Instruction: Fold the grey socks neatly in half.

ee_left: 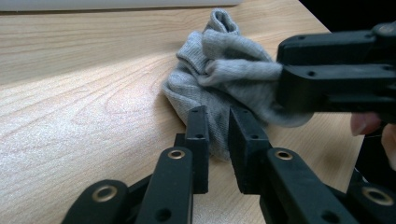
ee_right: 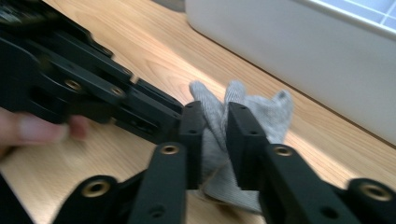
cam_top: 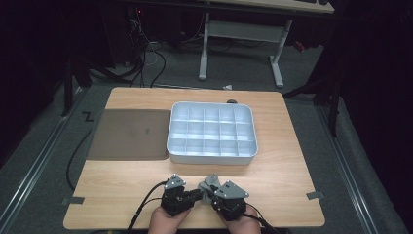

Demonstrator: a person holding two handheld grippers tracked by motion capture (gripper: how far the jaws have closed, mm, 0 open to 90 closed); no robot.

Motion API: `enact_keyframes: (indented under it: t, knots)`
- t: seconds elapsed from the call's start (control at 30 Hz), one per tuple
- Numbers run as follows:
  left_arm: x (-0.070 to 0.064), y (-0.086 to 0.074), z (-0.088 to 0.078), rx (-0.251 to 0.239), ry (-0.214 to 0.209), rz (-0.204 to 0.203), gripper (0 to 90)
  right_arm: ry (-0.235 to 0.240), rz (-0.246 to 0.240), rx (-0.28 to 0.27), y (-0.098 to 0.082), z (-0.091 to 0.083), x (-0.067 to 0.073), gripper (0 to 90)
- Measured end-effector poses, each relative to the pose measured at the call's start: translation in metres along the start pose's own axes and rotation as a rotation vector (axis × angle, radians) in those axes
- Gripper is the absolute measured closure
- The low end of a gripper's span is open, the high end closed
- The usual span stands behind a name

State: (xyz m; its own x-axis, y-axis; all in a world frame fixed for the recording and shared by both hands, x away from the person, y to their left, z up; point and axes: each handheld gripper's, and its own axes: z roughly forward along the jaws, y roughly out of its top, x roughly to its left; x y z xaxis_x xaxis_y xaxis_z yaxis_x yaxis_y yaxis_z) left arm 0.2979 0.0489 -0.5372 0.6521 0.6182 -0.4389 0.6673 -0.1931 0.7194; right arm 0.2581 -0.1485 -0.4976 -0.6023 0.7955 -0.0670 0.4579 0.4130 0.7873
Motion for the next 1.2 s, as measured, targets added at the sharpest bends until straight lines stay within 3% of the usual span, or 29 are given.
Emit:
enact_keyframes:
  t: [0.03,0.1,0.13,0.27,0.37,0.5,0.6,0.67,0.7,0.77,0.93,1.1,1.2]
  knots:
    - [0.0,0.0,0.0,-0.001,0.002,0.001,77.4,0.026,0.022,-0.023,0.002,-0.005,-0.001,71.0]
    - [0.0,0.0,0.0,0.0,0.003,0.002,77.1,0.029,0.028,-0.032,0.003,-0.007,-0.002,70.2]
    - [0.0,0.0,0.0,0.0,0.006,0.005,77.0,0.03,0.046,-0.065,0.005,-0.016,-0.007,68.1]
    - [-0.001,-0.001,0.001,0.0,0.007,0.011,76.6,0.008,0.076,-0.093,0.005,-0.026,-0.018,67.3]
    - [-0.001,-0.001,0.0,-0.007,0.006,0.01,75.3,0.038,0.106,-0.077,-0.002,-0.024,-0.023,64.8]
    - [-0.001,-0.001,-0.001,-0.009,0.0,0.01,75.1,0.063,0.088,-0.039,-0.01,-0.013,-0.015,62.7]
    - [-0.002,-0.002,-0.002,-0.008,-0.008,0.014,75.3,0.066,0.102,-0.019,-0.014,-0.003,-0.017,64.6]
    - [-0.003,-0.002,-0.002,-0.009,-0.016,0.013,75.5,0.085,0.119,-0.007,-0.016,0.002,-0.019,70.7]
    - [-0.003,-0.002,-0.002,-0.009,-0.019,0.015,75.6,0.089,0.113,0.001,-0.017,0.004,-0.018,79.9]
    - [-0.004,-0.002,-0.002,-0.01,-0.021,0.016,76.8,0.083,0.1,-0.001,-0.018,0.005,-0.015,88.5]
    - [-0.005,-0.001,-0.001,-0.008,-0.012,0.019,80.3,0.122,0.073,-0.037,-0.019,-0.001,-0.01,89.0]
    - [-0.005,0.0,0.002,0.004,0.001,0.025,83.3,0.151,0.039,0.018,-0.026,0.007,-0.003,88.9]
    - [-0.003,0.0,0.001,-0.001,0.006,0.023,82.4,0.137,0.016,0.039,-0.027,0.012,0.001,88.8]
